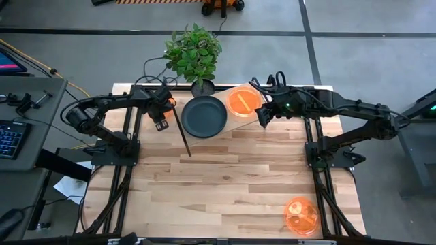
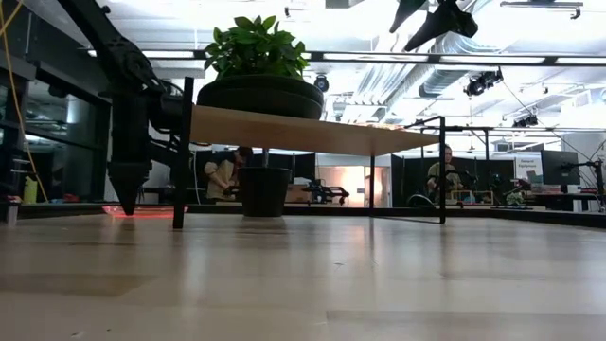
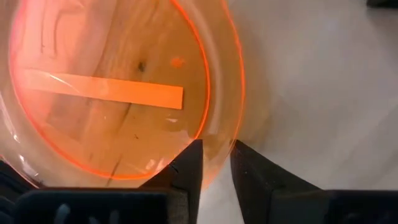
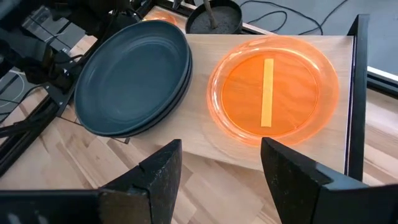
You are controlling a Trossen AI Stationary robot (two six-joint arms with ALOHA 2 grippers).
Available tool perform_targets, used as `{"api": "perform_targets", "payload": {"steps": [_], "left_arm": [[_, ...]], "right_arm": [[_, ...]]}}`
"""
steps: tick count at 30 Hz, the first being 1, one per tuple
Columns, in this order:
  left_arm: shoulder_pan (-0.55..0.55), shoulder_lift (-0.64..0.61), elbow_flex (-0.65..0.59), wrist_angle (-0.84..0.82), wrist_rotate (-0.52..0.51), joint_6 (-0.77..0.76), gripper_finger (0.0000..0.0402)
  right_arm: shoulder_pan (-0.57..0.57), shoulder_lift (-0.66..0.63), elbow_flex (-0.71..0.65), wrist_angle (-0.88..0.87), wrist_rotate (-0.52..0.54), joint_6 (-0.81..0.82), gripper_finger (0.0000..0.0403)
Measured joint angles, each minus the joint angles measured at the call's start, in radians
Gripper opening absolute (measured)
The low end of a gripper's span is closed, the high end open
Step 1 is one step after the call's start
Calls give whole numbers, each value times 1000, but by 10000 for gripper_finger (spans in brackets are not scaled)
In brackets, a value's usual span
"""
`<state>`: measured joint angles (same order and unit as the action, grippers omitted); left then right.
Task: Place and stack plates onto a shelf
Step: Stack the top orange plate on top of the orange plate on the shelf
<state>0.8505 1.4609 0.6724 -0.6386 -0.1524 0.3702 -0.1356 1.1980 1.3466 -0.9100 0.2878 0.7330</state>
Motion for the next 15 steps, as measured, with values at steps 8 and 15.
{"api": "perform_targets", "payload": {"steps": [8,15], "left_arm": [[-1,0,1,16,-23,-1,5],[0,-55,28,-104,-3,-25,1]], "right_arm": [[0,0,-4,-20,-1,18,201],[1,0,-4,-26,-2,19,201]]}}
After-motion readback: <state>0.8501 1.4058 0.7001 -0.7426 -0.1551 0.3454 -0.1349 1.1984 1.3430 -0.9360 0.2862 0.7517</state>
